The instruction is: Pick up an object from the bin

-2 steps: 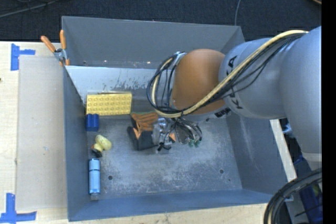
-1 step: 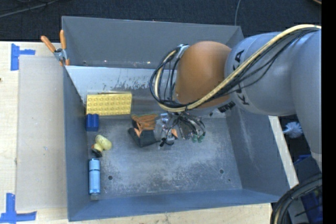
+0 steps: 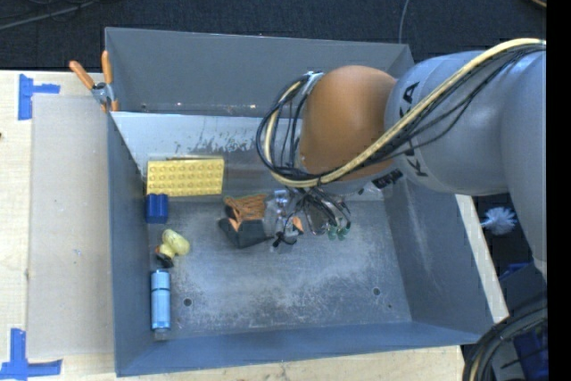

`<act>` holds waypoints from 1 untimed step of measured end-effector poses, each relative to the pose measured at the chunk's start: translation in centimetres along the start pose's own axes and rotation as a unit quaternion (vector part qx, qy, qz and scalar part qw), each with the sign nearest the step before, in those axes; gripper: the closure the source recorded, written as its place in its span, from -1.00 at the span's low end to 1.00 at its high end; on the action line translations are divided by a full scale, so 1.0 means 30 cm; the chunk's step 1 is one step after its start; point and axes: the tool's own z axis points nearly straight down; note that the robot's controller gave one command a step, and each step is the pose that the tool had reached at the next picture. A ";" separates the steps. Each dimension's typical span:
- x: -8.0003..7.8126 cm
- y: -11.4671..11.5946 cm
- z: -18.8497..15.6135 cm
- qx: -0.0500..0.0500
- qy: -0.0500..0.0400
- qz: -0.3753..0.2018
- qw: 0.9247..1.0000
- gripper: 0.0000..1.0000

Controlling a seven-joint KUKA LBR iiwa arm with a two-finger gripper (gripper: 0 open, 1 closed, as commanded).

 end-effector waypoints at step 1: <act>0.003 0.001 -0.088 0.000 0.001 0.001 1.000 1.00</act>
Offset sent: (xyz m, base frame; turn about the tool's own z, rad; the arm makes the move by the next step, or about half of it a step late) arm -0.0010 -0.0001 0.0484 0.0017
